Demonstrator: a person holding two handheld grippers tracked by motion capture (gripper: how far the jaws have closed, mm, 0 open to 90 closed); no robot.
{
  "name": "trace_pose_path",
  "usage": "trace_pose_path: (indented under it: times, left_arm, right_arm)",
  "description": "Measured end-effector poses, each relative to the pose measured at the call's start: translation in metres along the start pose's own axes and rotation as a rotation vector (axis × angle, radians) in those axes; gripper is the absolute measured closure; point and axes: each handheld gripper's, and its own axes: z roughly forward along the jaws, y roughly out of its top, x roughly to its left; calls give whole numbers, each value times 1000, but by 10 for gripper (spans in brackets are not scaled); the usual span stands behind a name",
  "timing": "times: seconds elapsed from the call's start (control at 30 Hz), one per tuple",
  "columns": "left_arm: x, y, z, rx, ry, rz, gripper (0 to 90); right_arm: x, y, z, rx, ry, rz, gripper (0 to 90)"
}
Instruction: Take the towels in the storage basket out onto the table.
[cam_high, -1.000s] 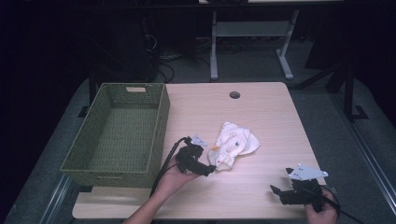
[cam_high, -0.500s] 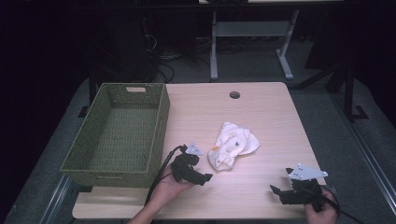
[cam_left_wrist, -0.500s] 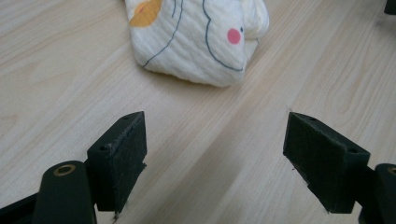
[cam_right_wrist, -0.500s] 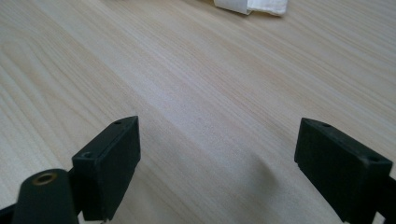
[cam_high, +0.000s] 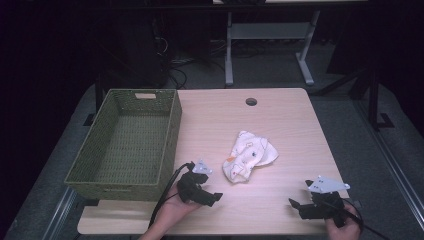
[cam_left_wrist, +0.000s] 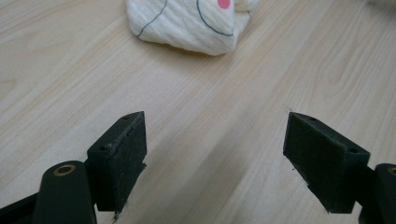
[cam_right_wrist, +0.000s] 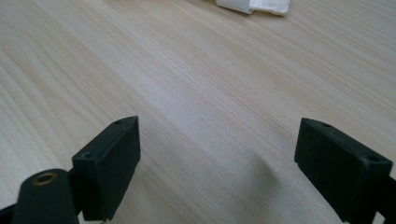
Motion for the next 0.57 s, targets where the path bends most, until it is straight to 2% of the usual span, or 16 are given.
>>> trace_pose_path:
  times: [0.3,0.4,0.57]
  left_arm:
    - [-6,-17,-6,11,10,16,212]
    - [-6,-23,-7,-3,-2,-4,212]
    - [-12,-27,-11,0,13,22,212]
  right_arm:
    - [-1,0,0,-2,1,0,140]
    - [0,0,0,-1,6,1,140]
    - [0,0,-1,-8,7,-2,140]
